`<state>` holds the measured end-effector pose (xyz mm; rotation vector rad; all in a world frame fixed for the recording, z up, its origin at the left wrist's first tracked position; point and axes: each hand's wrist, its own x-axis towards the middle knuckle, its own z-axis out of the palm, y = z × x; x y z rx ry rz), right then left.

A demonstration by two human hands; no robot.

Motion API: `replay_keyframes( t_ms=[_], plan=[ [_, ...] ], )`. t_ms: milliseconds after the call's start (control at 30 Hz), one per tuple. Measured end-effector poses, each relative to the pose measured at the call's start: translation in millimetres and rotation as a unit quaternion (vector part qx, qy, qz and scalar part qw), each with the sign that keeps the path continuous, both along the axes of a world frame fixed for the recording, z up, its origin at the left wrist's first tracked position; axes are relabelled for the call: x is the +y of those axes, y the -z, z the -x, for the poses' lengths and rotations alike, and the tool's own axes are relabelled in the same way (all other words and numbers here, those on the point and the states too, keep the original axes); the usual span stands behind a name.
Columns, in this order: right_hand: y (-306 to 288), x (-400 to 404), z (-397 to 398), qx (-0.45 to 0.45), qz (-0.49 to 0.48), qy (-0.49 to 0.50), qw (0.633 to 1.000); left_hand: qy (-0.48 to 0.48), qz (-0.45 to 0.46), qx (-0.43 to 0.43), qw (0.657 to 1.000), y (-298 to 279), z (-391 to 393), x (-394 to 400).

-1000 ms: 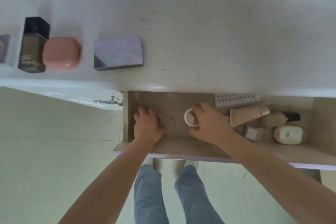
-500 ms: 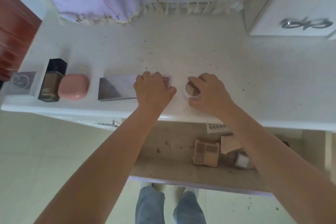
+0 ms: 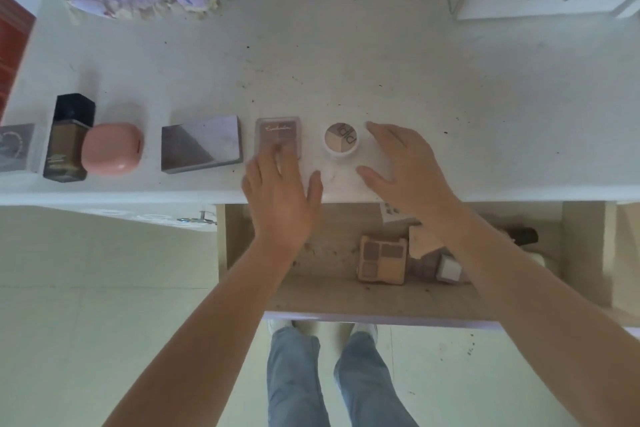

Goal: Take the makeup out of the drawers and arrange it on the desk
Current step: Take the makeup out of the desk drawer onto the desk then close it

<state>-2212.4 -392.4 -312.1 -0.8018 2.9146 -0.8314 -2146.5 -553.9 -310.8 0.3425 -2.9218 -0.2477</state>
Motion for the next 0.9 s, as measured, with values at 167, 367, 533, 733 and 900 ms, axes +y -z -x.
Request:
replay_keyframes(
  t_ms=[167, 367, 533, 733, 900],
  plan=[
    [18.0, 71.5, -66.9, 0.016, 0.029, 0.027, 0.999, 0.217, -0.071, -0.196, 0.954, 44.4, -57.2, 50.4],
    [84.9, 119.8, -75.1, -0.085, -0.255, -0.002, 0.963, 0.190, -0.061, -0.393, 0.898, 91.9, -36.5, 88.7],
    [96.5, 110.6, -57.7, -0.091, -0.352, -0.011, 0.931, 0.183, -0.053, -0.390, 0.901, 99.2, -26.2, 88.8],
    [85.1, 97.2, -51.1, -0.146, -0.413, -0.057, 0.897, 0.218, -0.070, -0.346, 0.910, 89.6, -32.4, 73.8],
    [66.0, 103.6, -57.1, -0.023, -0.314, -0.063, 0.947, 0.215, -0.186, -0.349, 0.893, 57.6, -36.2, 59.2]
  ],
)
